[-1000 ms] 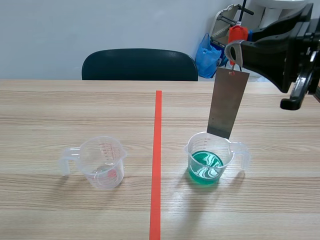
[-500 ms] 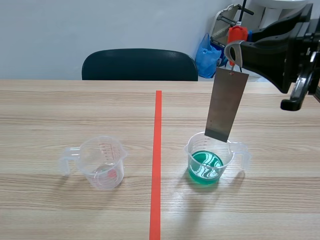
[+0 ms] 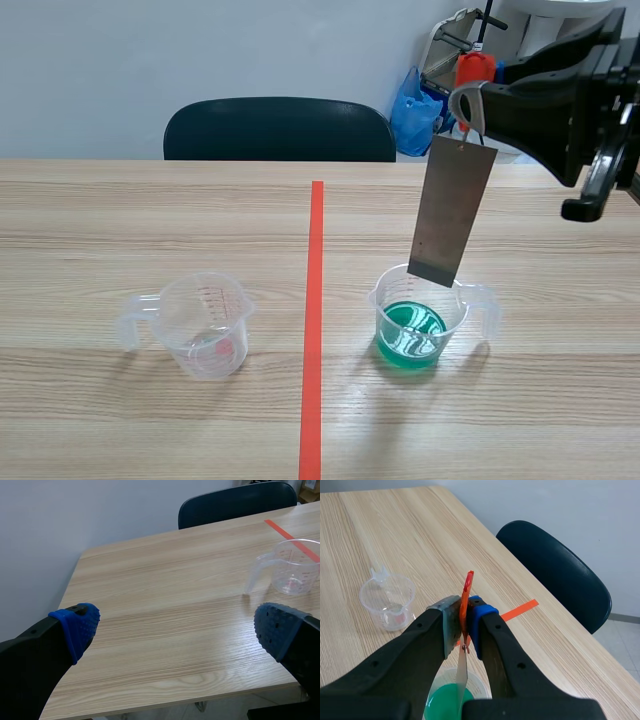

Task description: Do the redox reaction experiment

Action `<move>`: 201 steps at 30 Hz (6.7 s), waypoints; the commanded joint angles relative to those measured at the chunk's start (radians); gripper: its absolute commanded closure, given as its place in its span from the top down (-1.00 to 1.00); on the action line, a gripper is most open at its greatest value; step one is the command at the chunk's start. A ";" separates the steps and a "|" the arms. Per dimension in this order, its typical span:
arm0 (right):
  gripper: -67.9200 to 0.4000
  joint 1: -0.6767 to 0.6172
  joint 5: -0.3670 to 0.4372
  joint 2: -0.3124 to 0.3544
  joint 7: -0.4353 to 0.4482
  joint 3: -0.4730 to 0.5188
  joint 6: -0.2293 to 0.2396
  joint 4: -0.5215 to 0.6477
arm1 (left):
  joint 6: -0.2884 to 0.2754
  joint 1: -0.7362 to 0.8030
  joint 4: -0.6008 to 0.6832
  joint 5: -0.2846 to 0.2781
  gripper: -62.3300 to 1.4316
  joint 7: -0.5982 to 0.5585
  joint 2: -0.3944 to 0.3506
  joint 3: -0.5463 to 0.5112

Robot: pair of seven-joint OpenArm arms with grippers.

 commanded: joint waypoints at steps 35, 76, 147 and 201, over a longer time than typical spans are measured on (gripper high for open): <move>-0.97 0.012 0.011 0.014 0.012 0.014 -0.004 0.021 | -0.006 0.001 0.008 -0.007 1.00 -0.021 0.005 -0.009; -0.97 0.012 0.015 0.014 0.010 0.014 -0.004 0.021 | -0.006 0.001 0.008 -0.008 1.00 -0.021 0.005 -0.009; -0.97 0.012 -0.105 -0.083 0.031 -0.052 0.038 -0.043 | -0.006 0.001 0.008 -0.007 1.00 -0.020 0.005 -0.009; -0.97 0.018 -0.571 -0.208 0.554 -0.132 0.124 -0.413 | -0.006 0.001 0.008 -0.007 1.00 -0.020 0.005 -0.009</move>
